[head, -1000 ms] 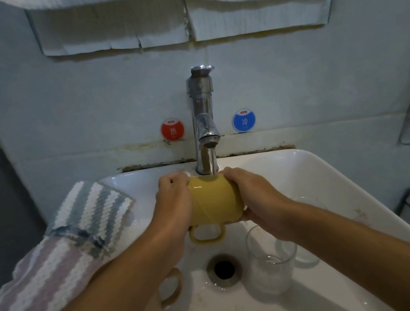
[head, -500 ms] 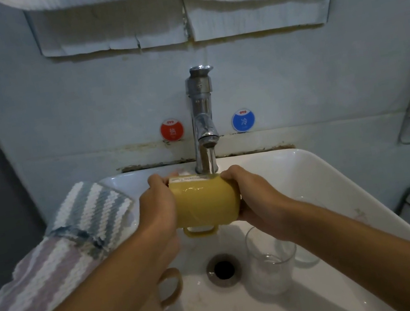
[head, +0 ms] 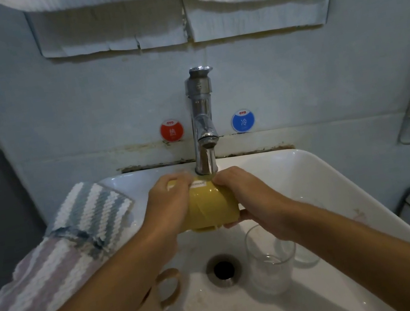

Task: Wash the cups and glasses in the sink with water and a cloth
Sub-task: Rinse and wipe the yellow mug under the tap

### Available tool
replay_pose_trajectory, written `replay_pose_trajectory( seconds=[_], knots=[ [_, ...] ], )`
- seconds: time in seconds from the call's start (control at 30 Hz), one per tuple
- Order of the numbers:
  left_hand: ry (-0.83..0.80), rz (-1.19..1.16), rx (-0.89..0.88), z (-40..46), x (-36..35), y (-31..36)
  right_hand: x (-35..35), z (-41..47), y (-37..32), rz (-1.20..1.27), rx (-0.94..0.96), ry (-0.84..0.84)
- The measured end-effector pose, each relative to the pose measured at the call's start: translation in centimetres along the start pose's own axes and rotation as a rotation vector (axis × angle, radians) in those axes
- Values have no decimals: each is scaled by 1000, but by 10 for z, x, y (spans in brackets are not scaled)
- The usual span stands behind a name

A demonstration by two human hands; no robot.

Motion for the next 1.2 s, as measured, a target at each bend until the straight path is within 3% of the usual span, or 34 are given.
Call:
replay_pose_trajectory(
  seconds=[0.27,0.47,0.77,0.9,1.0,1.2],
  knots=[
    [56,-60,-38,-1,-2,-1,-3,-2,1,27,-32,55],
    [94,-57,-66,0,-1,1,-2,-3,-3,40,14,-6],
    [121,-109,-44,-4,0,2,-5,3,3,113,-85,52],
    [155,-124,-48,-3,0,4,-4,3,6,133,-189,-17],
    [139,-83,17,0,0,2,-3,0,4,137,-154,-27],
    [66,-132,104,-7,-3,-1,0,1,-1,115,8,168]
  ],
)
Point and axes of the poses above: each hand's wrist, its own z-axis towards the middle knuckle, its own x-axis out of the back of the hand, y = z × x, the point moved 4 cm from there along z, towards the middle knuckle, and after that the axes turned 14 degrees about -x, right-handed, at the moved point
